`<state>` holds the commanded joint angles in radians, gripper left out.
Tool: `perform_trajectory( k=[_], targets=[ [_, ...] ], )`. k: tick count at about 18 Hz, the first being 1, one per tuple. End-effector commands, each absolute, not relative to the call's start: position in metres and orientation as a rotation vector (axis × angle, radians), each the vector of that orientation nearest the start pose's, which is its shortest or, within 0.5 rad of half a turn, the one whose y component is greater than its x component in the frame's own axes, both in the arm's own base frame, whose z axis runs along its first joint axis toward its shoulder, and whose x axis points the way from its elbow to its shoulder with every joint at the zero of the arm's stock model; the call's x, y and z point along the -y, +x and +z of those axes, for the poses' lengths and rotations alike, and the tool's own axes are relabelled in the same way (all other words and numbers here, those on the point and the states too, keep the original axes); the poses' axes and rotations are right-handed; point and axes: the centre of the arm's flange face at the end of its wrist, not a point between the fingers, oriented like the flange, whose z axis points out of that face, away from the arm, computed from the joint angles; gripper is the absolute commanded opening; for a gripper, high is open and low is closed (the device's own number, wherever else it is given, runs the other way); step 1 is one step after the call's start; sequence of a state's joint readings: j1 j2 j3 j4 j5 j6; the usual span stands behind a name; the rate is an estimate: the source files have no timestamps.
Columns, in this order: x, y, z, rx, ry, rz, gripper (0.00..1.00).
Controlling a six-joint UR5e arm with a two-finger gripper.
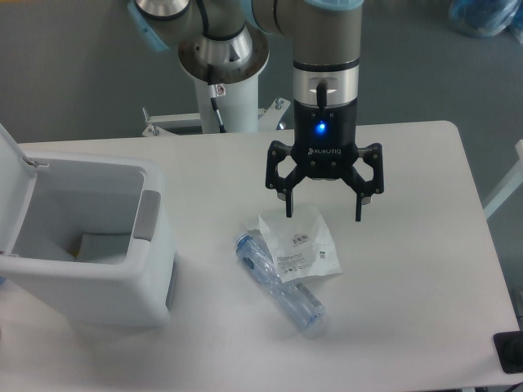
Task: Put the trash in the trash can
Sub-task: 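Hover the open gripper above the clear plastic bag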
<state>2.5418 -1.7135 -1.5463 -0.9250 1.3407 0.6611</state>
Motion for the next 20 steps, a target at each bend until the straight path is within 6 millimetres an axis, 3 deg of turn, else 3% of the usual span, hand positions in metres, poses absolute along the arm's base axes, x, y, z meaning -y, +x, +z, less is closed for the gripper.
perform_trajectory(
  k=[6,11,17,20],
  targets=[
    [-0.46,-0.396,0.5,0.324,-2.592,0.317,1.0],
    [-0.468,-0.402,0.483,0.32,-2.594,0.31,1.0],
    [-0.456,-0.398,0.456,0.372,-2.642,0.371,1.0],
    [-0.444,-0.393,0.421,0.413,-2.725,0.376,1.0]
  ],
)
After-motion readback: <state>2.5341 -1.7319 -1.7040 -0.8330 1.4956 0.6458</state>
